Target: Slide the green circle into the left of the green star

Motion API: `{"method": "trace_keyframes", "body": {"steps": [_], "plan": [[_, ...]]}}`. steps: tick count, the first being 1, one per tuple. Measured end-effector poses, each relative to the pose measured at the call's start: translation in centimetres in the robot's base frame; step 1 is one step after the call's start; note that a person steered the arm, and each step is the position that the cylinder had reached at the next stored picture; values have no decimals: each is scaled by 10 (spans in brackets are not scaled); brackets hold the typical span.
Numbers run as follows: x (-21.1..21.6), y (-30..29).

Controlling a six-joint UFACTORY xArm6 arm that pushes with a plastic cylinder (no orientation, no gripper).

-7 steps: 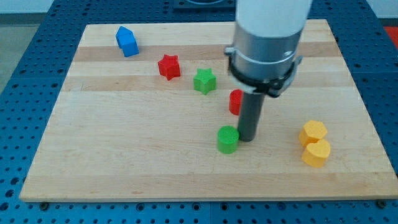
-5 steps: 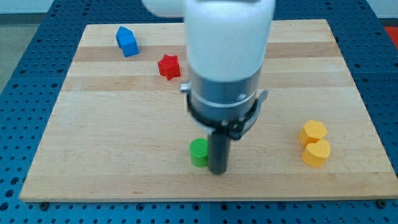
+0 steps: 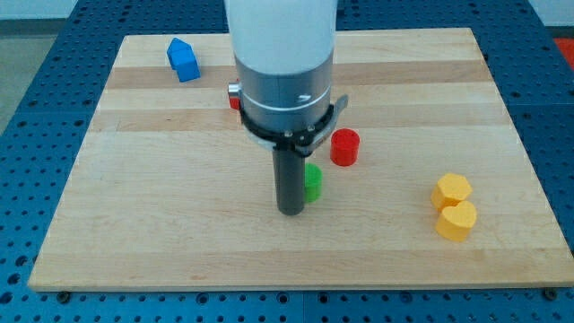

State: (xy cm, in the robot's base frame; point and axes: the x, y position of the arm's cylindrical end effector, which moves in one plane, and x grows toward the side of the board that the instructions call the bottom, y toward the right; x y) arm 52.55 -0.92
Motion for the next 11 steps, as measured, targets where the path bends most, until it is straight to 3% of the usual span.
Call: {"method": "trace_keyframes", "body": {"steps": [4, 7, 8, 10, 11], "plan": [[-46, 73], [-83, 30], [-83, 19], [-36, -15], [-49, -29]]}}
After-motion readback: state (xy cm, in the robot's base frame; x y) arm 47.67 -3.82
